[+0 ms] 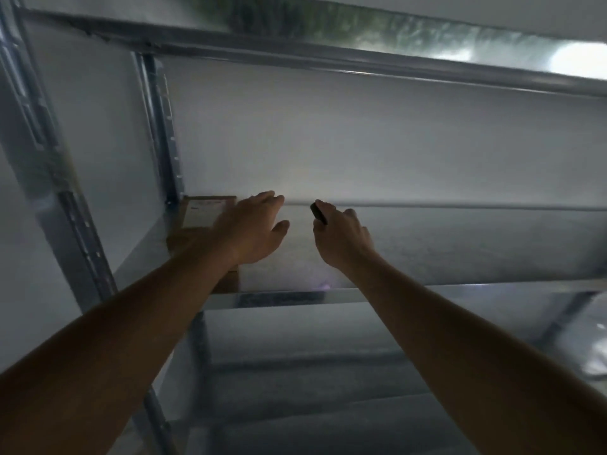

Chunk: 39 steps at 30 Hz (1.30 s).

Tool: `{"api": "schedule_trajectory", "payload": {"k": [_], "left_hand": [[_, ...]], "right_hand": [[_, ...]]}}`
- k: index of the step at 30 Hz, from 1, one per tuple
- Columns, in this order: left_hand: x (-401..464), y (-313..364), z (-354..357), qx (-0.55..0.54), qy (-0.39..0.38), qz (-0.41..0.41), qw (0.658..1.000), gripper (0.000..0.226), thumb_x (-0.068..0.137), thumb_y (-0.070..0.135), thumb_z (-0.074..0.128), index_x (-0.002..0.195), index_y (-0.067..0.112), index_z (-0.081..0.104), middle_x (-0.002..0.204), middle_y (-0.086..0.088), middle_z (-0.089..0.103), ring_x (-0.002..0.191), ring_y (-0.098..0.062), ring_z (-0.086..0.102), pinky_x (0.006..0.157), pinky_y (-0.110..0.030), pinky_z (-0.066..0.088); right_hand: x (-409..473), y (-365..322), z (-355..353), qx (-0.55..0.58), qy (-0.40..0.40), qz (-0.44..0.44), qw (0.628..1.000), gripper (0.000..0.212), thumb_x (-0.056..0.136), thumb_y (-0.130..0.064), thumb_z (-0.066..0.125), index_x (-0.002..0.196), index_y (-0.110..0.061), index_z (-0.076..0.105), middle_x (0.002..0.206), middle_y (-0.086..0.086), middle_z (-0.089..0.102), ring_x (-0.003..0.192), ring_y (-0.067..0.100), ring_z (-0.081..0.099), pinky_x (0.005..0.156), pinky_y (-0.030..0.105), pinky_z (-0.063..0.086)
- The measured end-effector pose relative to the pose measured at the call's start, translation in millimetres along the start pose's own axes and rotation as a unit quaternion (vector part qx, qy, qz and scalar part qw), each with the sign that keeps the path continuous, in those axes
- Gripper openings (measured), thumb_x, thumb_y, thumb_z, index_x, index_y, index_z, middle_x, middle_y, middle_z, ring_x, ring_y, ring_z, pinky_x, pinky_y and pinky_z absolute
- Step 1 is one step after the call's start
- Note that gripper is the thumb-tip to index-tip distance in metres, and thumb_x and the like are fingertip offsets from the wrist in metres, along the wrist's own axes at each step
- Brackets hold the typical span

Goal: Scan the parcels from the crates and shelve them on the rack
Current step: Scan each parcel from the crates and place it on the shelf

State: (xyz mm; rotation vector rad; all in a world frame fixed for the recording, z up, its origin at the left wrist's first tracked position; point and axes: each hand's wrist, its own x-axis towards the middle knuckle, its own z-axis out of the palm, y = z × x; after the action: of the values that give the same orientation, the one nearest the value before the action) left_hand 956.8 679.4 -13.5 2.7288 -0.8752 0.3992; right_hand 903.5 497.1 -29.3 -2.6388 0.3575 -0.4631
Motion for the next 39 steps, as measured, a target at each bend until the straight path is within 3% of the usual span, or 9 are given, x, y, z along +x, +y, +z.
{"api": "schedule_trajectory", "payload": {"k": [6, 11, 15, 21, 26, 33, 39], "left_hand": [[-10.1, 94.3, 12.6, 0.021, -0.039, 0.042, 0.998, 0.068, 0.108, 0.053, 0.039, 0.165, 0.017, 0.025, 0.174, -0.003, 0.021, 0.154, -0.03, 0.031, 0.122, -0.049, 0.035], [-22.4, 197.7, 25.6, 0.017, -0.039, 0.082, 0.996, 0.063, 0.107, 0.052, 0.042, 0.158, 0.015, 0.037, 0.167, -0.005, 0.034, 0.144, -0.033, 0.045, 0.112, -0.048, 0.044], [-36.5, 291.9, 37.2, 0.004, -0.056, 0.119, 0.991, 0.066, 0.108, 0.051, 0.042, 0.163, 0.016, 0.029, 0.17, -0.004, 0.029, 0.146, -0.033, 0.043, 0.113, -0.046, 0.043], [-52.2, 433.2, 61.3, -0.031, -0.071, 0.184, 0.98, 0.062, 0.108, 0.05, 0.044, 0.16, 0.016, 0.035, 0.168, -0.003, 0.033, 0.146, -0.032, 0.044, 0.113, -0.048, 0.044], [-52.5, 538.8, 87.3, -0.042, -0.084, 0.249, 0.964, 0.063, 0.108, 0.047, 0.046, 0.16, 0.014, 0.036, 0.166, -0.006, 0.037, 0.143, -0.033, 0.047, 0.113, -0.049, 0.044], [-22.4, 683.3, 136.4, -0.062, -0.108, 0.334, 0.934, 0.063, 0.108, 0.049, 0.043, 0.162, 0.017, 0.034, 0.172, -0.006, 0.025, 0.15, -0.033, 0.039, 0.116, -0.05, 0.041], [22.8, 813.7, 181.3, -0.107, -0.104, 0.408, 0.901, 0.062, 0.108, 0.049, 0.045, 0.16, 0.016, 0.037, 0.169, -0.007, 0.032, 0.146, -0.034, 0.046, 0.114, -0.05, 0.044]], "right_hand": [[-48.5, 75.7, -57.1, -0.083, 0.013, 0.029, 0.996, 0.046, 0.112, -0.042, 0.039, 0.158, -0.044, 0.036, 0.147, 0.01, 0.046, 0.123, 0.048, 0.056, 0.099, 0.049, 0.048], [-98.7, 154.3, -115.4, -0.103, 0.034, 0.058, 0.992, 0.045, 0.111, -0.04, 0.042, 0.155, -0.046, 0.039, 0.143, 0.009, 0.048, 0.122, 0.047, 0.056, 0.099, 0.049, 0.048], [-150.6, 219.2, -165.0, -0.109, 0.051, 0.084, 0.989, 0.038, 0.11, -0.039, 0.043, 0.147, -0.045, 0.046, 0.136, 0.008, 0.051, 0.12, 0.048, 0.058, 0.095, 0.049, 0.05], [-232.7, 323.4, -231.9, -0.104, 0.081, 0.135, 0.982, 0.035, 0.11, -0.04, 0.041, 0.144, -0.044, 0.047, 0.138, 0.009, 0.05, 0.12, 0.048, 0.058, 0.094, 0.048, 0.047], [-281.0, 405.8, -278.3, -0.118, 0.1, 0.182, 0.971, 0.036, 0.111, -0.039, 0.04, 0.146, -0.043, 0.044, 0.14, 0.012, 0.05, 0.115, 0.048, 0.059, 0.098, 0.054, 0.053], [-319.8, 525.5, -338.1, -0.134, 0.145, 0.266, 0.943, 0.039, 0.113, -0.041, 0.039, 0.151, -0.042, 0.042, 0.134, 0.013, 0.052, 0.111, 0.045, 0.061, 0.093, 0.052, 0.055], [-326.7, 633.8, -388.4, -0.162, 0.175, 0.335, 0.912, 0.041, 0.113, -0.042, 0.038, 0.154, -0.042, 0.041, 0.143, 0.015, 0.049, 0.11, 0.042, 0.062, 0.086, 0.048, 0.056]]}}
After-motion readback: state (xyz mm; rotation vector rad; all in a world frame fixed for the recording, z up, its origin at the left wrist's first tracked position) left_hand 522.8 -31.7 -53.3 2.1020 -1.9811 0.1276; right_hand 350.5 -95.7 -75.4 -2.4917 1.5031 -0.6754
